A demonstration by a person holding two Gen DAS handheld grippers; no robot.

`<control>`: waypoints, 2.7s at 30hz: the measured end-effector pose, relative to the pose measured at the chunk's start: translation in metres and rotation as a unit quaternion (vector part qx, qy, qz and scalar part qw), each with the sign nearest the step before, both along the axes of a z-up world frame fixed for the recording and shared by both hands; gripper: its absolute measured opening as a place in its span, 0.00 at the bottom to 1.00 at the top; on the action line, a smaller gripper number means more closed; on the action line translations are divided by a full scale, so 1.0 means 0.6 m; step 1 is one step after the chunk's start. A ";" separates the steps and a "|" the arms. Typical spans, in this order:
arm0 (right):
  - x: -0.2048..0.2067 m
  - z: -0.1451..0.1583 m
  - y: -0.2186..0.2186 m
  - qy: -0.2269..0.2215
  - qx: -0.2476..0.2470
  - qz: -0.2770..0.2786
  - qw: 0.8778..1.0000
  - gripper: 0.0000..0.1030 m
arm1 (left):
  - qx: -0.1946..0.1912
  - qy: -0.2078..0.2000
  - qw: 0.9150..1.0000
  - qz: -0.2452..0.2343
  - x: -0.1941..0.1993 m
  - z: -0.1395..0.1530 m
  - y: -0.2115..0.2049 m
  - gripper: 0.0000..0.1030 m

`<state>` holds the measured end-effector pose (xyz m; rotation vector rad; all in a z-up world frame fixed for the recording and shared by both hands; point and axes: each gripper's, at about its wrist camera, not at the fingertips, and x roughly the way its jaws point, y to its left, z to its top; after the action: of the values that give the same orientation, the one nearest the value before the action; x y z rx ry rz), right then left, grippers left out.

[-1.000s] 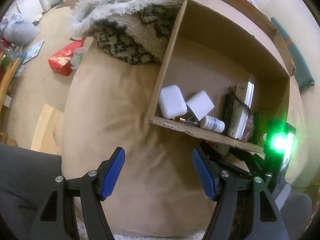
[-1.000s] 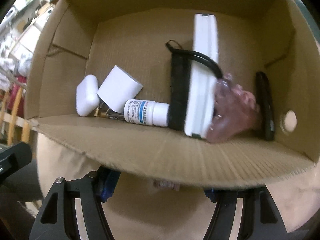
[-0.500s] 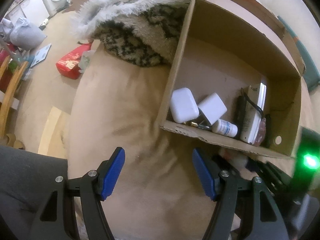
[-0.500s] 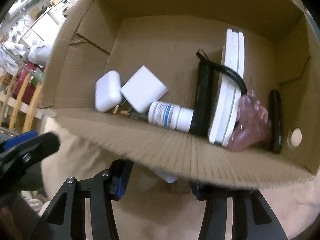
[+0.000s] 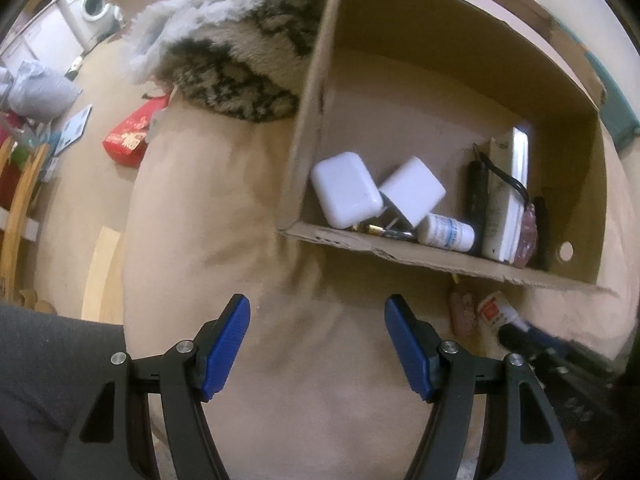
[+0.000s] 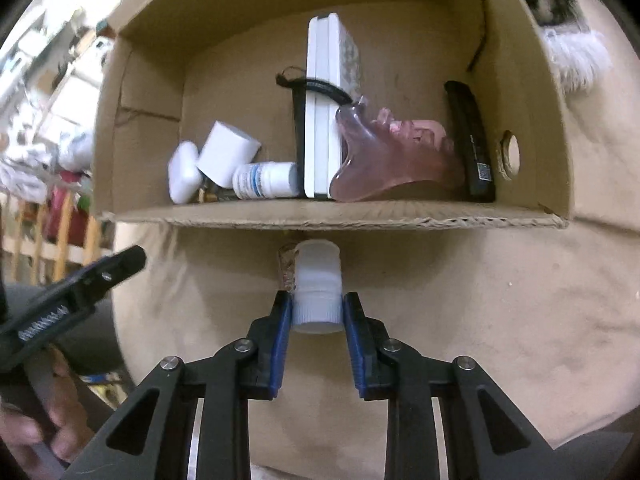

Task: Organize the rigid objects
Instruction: 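Grasp the white-capped pill bottle beside the box with the right tool, then grasp the small pink tube beside the box with the left tool, then lower the pink tube into the box with the left tool while the right tool lowers the pill bottle in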

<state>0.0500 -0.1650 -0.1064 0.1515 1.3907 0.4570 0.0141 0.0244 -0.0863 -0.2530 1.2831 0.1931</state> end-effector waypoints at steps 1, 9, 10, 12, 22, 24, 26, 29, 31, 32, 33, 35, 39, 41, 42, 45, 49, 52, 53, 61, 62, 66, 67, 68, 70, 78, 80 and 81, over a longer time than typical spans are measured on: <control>-0.010 0.002 -0.015 -0.005 0.005 -0.003 1.000 0.27 | 0.002 0.001 1.000 -0.006 0.000 -0.001 -0.003 0.65; 0.005 0.010 -0.076 -0.016 -0.001 -0.079 0.997 0.27 | -0.010 0.008 0.999 -0.040 0.022 -0.032 -0.094 0.65; 0.006 0.010 -0.087 -0.021 -0.008 -0.092 0.996 0.27 | -0.011 0.013 0.999 -0.043 0.028 -0.041 -0.111 0.65; 0.007 0.009 -0.115 -0.011 0.008 -0.124 0.992 0.27 | -0.009 0.027 0.999 -0.043 0.040 -0.058 -0.139 0.65; 0.029 0.016 -0.151 -0.014 0.033 -0.150 0.988 0.27 | 0.027 0.046 0.998 -0.023 0.101 -0.116 -0.185 0.65; 0.032 0.025 -0.163 -0.015 0.035 -0.148 0.988 0.27 | 0.034 0.043 0.998 -0.023 0.109 -0.120 -0.179 0.65; 0.035 0.022 -0.155 -0.014 0.037 -0.144 0.989 0.27 | 0.036 0.033 0.999 -0.023 0.113 -0.122 -0.175 0.65; 0.038 0.022 -0.148 -0.015 0.038 -0.138 0.990 0.27 | 0.025 0.024 0.999 -0.019 0.115 -0.128 -0.163 0.61; 0.038 0.019 -0.142 -0.018 0.035 -0.135 0.990 0.27 | 0.036 0.019 0.999 -0.022 0.110 -0.125 -0.166 0.44; 0.039 0.020 -0.141 -0.020 0.034 -0.134 0.990 0.27 | 0.038 0.019 0.999 -0.020 0.108 -0.123 -0.165 0.35; 0.037 0.019 -0.140 -0.020 0.033 -0.133 0.990 0.27 | 0.037 0.020 0.999 -0.019 0.108 -0.122 -0.163 0.30; 0.037 0.018 -0.140 -0.019 0.033 -0.133 0.990 0.27 | 0.030 0.019 0.999 -0.011 0.106 -0.119 -0.152 0.13; 0.036 0.020 -0.134 -0.023 0.029 -0.129 0.991 0.27 | 0.021 0.021 0.999 -0.023 0.104 -0.121 -0.138 0.12; 0.035 0.020 -0.132 -0.023 0.027 -0.127 0.991 0.27 | 0.024 0.021 0.999 -0.032 0.094 -0.119 -0.134 0.12; 0.034 0.020 -0.132 -0.022 0.027 -0.127 0.991 0.27 | 0.021 0.021 0.999 -0.035 0.090 -0.117 -0.132 0.12; 0.029 0.019 -0.130 -0.020 0.031 -0.124 0.992 0.27 | 0.003 0.017 0.999 -0.036 0.072 -0.108 -0.113 0.11; 0.020 0.021 -0.129 -0.015 0.042 -0.119 0.992 0.27 | 0.003 0.019 1.000 -0.025 0.047 -0.095 -0.068 0.11; 0.009 0.033 -0.129 -0.019 0.055 -0.112 0.992 0.27 | -0.020 0.018 1.000 -0.005 0.031 -0.084 -0.037 0.10; 0.005 0.040 -0.129 -0.025 0.059 -0.108 0.992 0.27 | -0.022 0.015 1.000 -0.003 0.029 -0.080 -0.029 0.10; -0.006 0.076 -0.131 -0.054 0.082 -0.097 0.990 0.27 | -0.020 -0.027 0.999 -0.008 0.018 0.002 0.037 0.09; -0.006 0.080 -0.131 -0.058 0.084 -0.095 0.990 0.27 | -0.017 -0.034 0.999 -0.009 0.012 0.011 0.034 0.09; -0.010 0.095 -0.129 -0.076 0.087 -0.090 0.989 0.27 | -0.010 -0.067 0.998 -0.010 -0.018 0.079 -0.001 0.09; -0.011 0.098 -0.128 -0.079 0.087 -0.088 0.989 0.27 | -0.009 -0.075 0.997 -0.012 -0.014 0.090 -0.004 0.09; -0.011 0.102 -0.127 -0.082 0.087 -0.085 0.989 0.27 | -0.008 -0.080 0.997 -0.013 -0.019 0.094 -0.007 0.09; -0.011 0.108 -0.123 -0.086 0.088 -0.079 0.989 0.27 | -0.007 -0.092 0.995 -0.021 -0.029 0.120 -0.024 0.09; 0.005 0.159 -0.112 -0.121 0.106 -0.058 0.985 0.27 | 0.013 -0.152 0.987 -0.049 -0.021 0.197 -0.040 0.09; 0.017 0.175 -0.109 -0.133 0.104 -0.050 0.984 0.27 | 0.017 -0.163 0.985 -0.047 -0.010 0.211 -0.036 0.09; 0.023 0.182 -0.107 -0.139 0.101 -0.047 0.984 0.27 | 0.024 -0.168 0.984 -0.046 0.001 0.218 -0.032 0.09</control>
<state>0.0641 -0.2292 0.0030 0.3061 1.0575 0.5185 0.0148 0.0052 0.0442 -0.1763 0.9504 0.0974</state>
